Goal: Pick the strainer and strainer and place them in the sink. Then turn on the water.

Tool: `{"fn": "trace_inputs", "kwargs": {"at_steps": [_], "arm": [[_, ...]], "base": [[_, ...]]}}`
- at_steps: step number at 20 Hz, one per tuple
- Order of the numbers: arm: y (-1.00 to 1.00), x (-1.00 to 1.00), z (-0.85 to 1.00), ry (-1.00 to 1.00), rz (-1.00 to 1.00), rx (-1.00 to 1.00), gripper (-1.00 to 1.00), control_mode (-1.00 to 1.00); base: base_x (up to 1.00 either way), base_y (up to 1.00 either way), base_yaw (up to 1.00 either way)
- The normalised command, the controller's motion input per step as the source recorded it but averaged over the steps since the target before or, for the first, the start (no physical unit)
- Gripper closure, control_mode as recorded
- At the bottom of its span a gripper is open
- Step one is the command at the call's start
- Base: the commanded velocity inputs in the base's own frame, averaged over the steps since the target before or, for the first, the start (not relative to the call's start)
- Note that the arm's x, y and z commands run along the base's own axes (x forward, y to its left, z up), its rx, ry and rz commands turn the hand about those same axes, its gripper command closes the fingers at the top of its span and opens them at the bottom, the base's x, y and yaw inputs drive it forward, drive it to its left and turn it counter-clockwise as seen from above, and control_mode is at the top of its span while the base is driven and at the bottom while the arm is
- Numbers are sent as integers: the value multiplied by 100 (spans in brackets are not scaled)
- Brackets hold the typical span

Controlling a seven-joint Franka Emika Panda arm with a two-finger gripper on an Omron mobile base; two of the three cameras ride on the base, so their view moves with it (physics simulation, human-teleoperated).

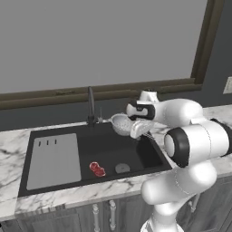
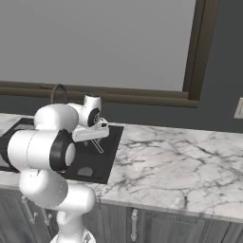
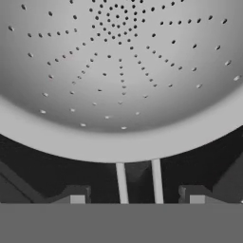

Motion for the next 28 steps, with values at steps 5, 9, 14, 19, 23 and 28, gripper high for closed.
{"fn": "trace_inputs", "kwargs": {"at_steps": [5, 9, 14, 19, 23, 28], "arm": [[27, 33, -52, 4, 15, 0, 100, -100], [11, 32, -53, 0, 12, 0, 100, -100], [16, 29, -60, 0, 11, 0, 100, -100], [13, 21, -46, -1, 9, 0, 100, -100], [15, 26, -43, -7, 3, -3, 100, -100], [13, 37, -26, -12, 0, -5, 100, -100]], "base": [[0, 0, 0], [0, 0, 0], [0, 0, 0], [0, 0, 0], [0, 0, 0], [0, 0, 0]]}}
